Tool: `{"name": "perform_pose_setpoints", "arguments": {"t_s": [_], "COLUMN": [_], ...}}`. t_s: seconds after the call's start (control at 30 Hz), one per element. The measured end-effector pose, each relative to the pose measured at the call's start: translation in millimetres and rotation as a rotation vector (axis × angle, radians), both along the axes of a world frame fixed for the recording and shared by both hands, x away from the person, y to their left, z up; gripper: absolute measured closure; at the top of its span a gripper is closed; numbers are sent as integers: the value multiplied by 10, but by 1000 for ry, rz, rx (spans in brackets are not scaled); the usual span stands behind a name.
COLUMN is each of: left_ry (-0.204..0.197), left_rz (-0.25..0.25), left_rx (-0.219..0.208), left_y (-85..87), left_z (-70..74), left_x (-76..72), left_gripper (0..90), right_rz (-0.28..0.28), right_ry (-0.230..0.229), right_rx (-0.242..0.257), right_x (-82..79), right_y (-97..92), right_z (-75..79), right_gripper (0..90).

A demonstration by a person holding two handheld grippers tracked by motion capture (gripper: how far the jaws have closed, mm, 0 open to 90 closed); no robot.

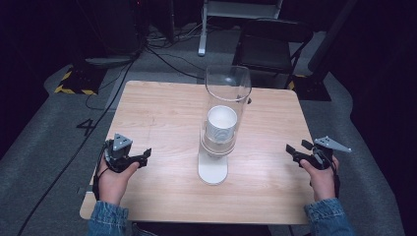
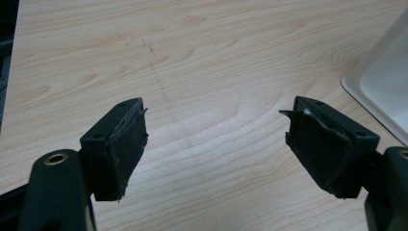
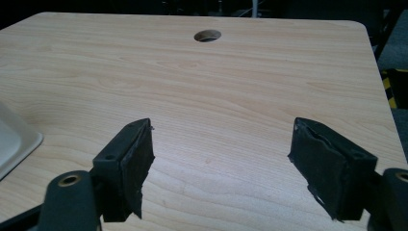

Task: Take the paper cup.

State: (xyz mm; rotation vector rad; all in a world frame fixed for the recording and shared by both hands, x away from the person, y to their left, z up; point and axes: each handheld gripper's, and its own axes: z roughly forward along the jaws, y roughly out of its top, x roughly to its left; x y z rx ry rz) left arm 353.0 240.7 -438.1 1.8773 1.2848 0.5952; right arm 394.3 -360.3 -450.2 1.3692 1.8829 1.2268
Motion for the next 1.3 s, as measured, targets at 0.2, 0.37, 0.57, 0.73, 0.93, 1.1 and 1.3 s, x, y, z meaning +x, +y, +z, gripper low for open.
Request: {"name": "perform_pose_setpoints", "arguments": {"t_s": [0.2,0.37,0.57,0.73,0.93,1.1,1.3], "left_ry": [1,13,24,58,31,7,49], "left_rz": [-17,-19,-28,-25,-14,22,8], "left_rx": [-35,-55,-65,-89,-82,-81,-106], "left_y": [-21,-35,-56,-37,-13,-10,2], "left_z": [30,83,115,132,138,136,157], "left_x": [25,82,110,98,94,104,111], "left_gripper": [248,253,252,252,234,214,220], "right_rz": [38,41,51,71,91,147,198], "right_ry": [-7,-6,-8,-16,-29,-24,-30], "right_rx": [4,10,33,36,39,28,18], "right_x": [-41,-99,-158,-136,-79,-38,-27], "right_y": [14,9,42,116,349,589,879], "right_z": [16,50,122,199,259,313,351], "right_gripper": [273,281,277,277,277,272,270]}}
